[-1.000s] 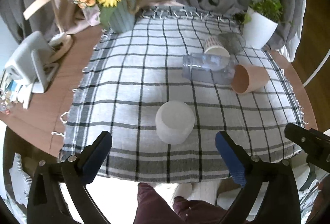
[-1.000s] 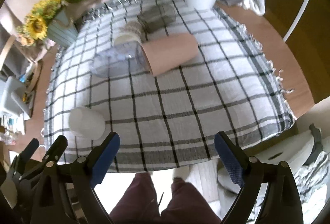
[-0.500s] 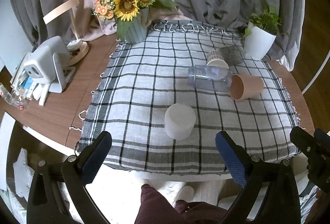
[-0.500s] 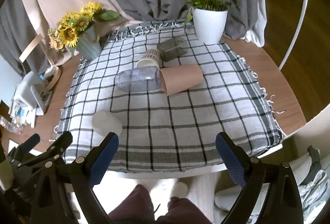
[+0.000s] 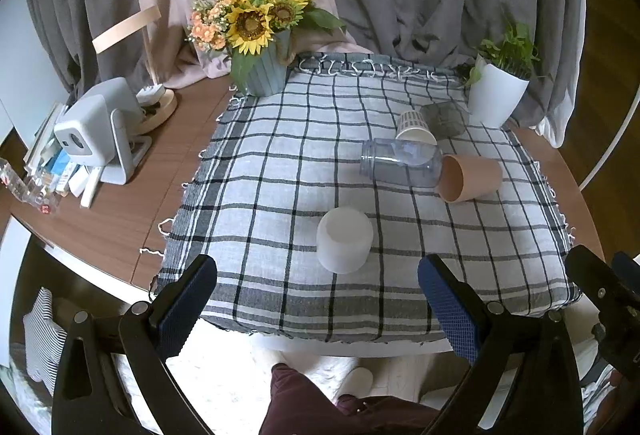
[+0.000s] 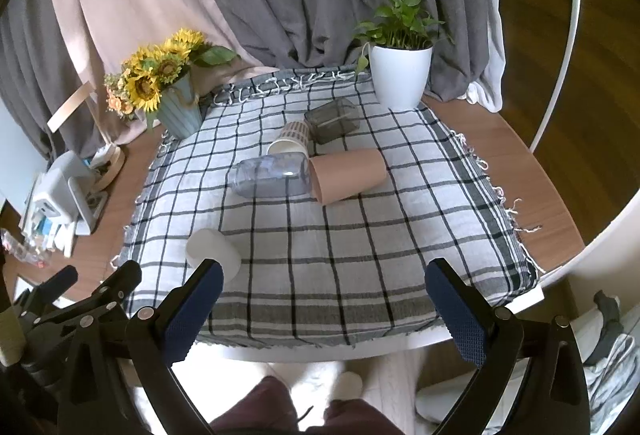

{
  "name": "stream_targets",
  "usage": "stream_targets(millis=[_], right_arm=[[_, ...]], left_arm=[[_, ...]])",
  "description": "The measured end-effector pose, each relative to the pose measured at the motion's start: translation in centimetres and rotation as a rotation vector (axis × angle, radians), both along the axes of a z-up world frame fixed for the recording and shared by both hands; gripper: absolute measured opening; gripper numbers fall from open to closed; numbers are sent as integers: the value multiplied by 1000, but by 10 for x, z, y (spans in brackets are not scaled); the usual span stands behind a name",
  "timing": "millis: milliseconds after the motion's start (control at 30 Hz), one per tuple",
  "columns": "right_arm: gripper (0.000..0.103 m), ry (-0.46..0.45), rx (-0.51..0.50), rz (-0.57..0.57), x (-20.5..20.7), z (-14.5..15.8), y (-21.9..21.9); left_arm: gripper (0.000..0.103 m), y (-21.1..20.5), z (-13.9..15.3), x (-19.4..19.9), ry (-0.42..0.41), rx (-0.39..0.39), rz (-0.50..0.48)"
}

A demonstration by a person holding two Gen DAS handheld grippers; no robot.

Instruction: Flip cup upside down

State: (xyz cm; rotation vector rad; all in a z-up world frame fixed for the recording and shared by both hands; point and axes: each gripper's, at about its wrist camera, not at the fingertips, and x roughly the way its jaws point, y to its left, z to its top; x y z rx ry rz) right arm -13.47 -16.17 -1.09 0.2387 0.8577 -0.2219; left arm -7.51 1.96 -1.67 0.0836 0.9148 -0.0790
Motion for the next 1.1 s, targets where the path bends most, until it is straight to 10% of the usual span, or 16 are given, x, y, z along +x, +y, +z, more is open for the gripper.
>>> stream_targets(millis=[1100], right_arm=[[102,18,-4,2,3,-1,-1]], left_arm=[[103,-3,5,4,-11,17,-3]])
